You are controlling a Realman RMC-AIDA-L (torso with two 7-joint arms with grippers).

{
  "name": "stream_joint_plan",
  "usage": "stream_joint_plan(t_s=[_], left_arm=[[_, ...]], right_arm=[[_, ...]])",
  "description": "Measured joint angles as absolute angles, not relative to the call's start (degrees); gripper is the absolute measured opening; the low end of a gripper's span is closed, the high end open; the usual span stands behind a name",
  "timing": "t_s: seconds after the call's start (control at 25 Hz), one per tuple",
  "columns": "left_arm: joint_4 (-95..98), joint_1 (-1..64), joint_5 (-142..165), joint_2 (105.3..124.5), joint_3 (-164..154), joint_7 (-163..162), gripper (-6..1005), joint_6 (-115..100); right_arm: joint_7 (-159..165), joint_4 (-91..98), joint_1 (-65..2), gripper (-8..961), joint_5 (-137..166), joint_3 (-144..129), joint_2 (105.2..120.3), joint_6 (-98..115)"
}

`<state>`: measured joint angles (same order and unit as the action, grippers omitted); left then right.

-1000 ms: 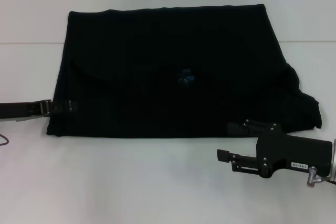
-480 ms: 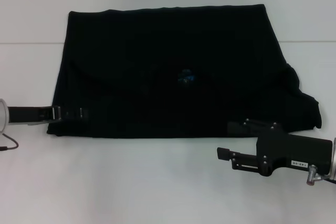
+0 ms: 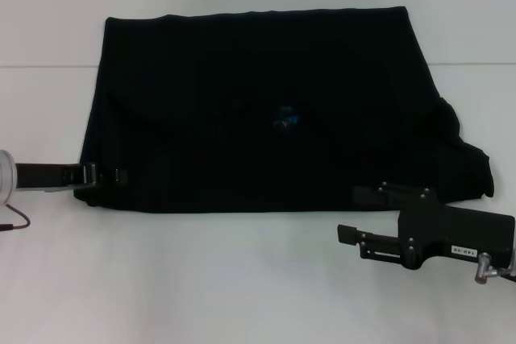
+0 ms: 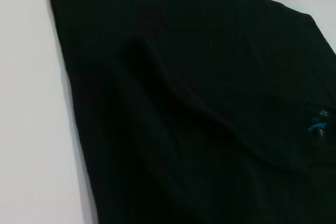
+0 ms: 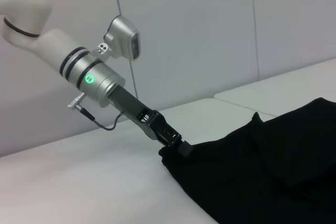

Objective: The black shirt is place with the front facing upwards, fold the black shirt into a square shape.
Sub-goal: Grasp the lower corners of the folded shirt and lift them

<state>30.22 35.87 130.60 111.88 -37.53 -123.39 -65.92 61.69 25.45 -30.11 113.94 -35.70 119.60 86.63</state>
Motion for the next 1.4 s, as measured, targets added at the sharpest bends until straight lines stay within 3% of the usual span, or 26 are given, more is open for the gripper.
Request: stream_joint_plan(t_s=[0.28,0.52,0.64,0.84,0.92,1.04,1.4], left_arm=[[30.09,35.89,130.62,111.65,-37.53,-123.62,134,-65.96],[30.0,35.94,131.18,111.52,-37.53,-123.55,16,-66.31],[30.21,36.0,131.84,111.52,-37.53,-123.42,15,-66.48],[30.35,36.16,131.91,111.46,-37.53,-123.56,15,-66.69],[30.39,36.18,131.93,111.44,-37.53,-123.57,15,-66.89],[30.4,36.37,131.95,111.43,-37.52,-123.58,16,-67.34],[30.16,36.65,132.02,111.44,-37.53,-123.24,16,-67.68]], right_arm=[[65.04,26.2,-30.04,755,113.71,-35.16,118.79,87.04],[84.02,35.85,-29.51,754,115.12,-34.11,117.22,85.41],[99.1,41.82,-30.08,754,119.24,-34.37,114.71,84.12],[125.86,47.16,-33.88,753,130.78,-34.47,107.61,85.21],[133.23,48.82,-35.44,752,135.84,-34.02,106.18,86.32],[141.01,51.49,-37.69,748,144.23,-33.84,106.04,87.12],[143.27,45.3,-43.33,732,155.24,-37.19,109.19,80.72]])
